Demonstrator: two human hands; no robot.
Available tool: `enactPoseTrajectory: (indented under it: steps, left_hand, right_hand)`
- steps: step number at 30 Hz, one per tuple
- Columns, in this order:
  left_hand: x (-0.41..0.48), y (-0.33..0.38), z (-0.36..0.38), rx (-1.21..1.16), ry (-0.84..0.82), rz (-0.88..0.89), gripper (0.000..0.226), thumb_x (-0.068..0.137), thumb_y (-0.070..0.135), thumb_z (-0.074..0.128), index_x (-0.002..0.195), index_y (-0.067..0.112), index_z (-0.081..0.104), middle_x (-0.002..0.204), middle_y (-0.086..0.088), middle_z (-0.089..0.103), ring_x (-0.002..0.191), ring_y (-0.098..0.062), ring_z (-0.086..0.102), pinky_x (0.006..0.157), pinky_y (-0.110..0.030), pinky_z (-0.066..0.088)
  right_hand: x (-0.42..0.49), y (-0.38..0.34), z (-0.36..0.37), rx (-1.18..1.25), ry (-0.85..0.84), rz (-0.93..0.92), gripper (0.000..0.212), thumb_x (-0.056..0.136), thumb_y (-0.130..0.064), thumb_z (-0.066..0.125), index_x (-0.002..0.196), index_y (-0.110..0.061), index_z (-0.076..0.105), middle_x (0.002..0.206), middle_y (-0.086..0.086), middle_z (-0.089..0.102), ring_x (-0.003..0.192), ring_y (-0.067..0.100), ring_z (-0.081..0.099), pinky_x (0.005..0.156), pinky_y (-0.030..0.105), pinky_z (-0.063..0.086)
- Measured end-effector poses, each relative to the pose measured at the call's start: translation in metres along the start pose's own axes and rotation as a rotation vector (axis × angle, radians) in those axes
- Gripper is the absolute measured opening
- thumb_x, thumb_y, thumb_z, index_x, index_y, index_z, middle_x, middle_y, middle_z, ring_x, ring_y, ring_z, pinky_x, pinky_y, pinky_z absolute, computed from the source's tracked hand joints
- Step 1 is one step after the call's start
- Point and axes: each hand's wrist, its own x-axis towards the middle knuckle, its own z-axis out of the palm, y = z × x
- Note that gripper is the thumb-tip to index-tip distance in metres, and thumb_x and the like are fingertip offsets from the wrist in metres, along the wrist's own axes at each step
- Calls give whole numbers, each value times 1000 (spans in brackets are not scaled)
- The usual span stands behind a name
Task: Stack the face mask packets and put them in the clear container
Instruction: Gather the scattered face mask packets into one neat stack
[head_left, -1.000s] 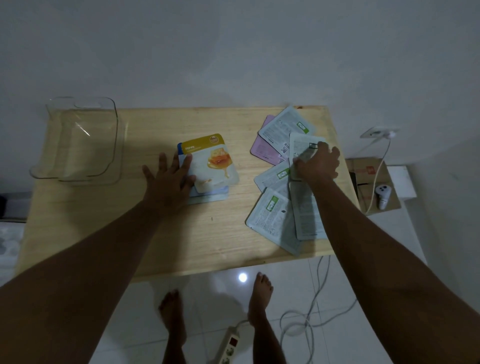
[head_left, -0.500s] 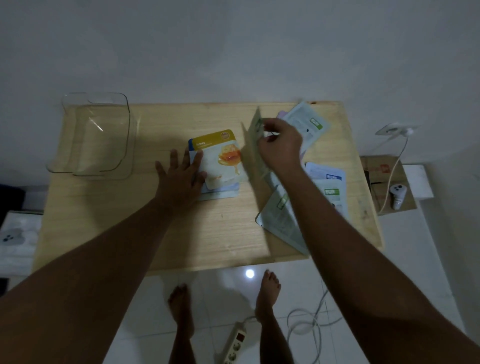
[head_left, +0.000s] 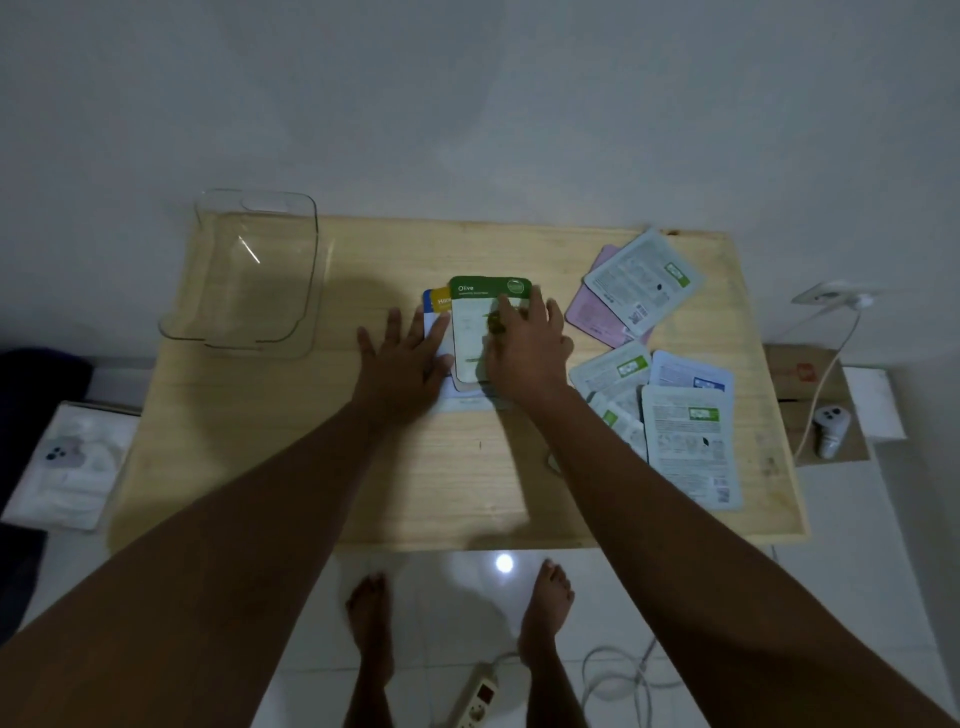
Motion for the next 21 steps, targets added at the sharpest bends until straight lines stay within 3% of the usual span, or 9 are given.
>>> enactPoseTrajectory:
  steps: [9, 16, 21]
  left_hand:
    - [-2, -1, 0, -128, 40, -16, 62, 98, 47, 16, 154, 27, 0, 163, -3, 15, 150, -35, 2, 112, -67, 0]
    - [1, -2, 2, -61, 23, -11, 59, 100, 46, 23, 154, 30, 6, 163, -5, 16, 150, -35, 1, 112, -68, 2]
    - [1, -4, 5, -51, 32, -20, 63, 95, 51, 18, 154, 29, 10, 162, -5, 19, 150, -35, 4, 112, -68, 4]
  right_hand:
    - [-5, -1, 16, -65, 1, -169, 47, 94, -39, 49, 137, -21, 48, 154, 16, 33, 130, 38, 35, 94, 52, 43]
    - [-14, 6, 27, -162, -15, -228, 51, 102, -37, 33, 150, -20, 32, 162, 15, 19, 141, 34, 24, 101, 53, 35]
    - [-5, 18, 7, -50, 30, -221, 54, 102, -38, 31, 153, -20, 25, 161, 16, 23, 140, 37, 30, 104, 56, 36]
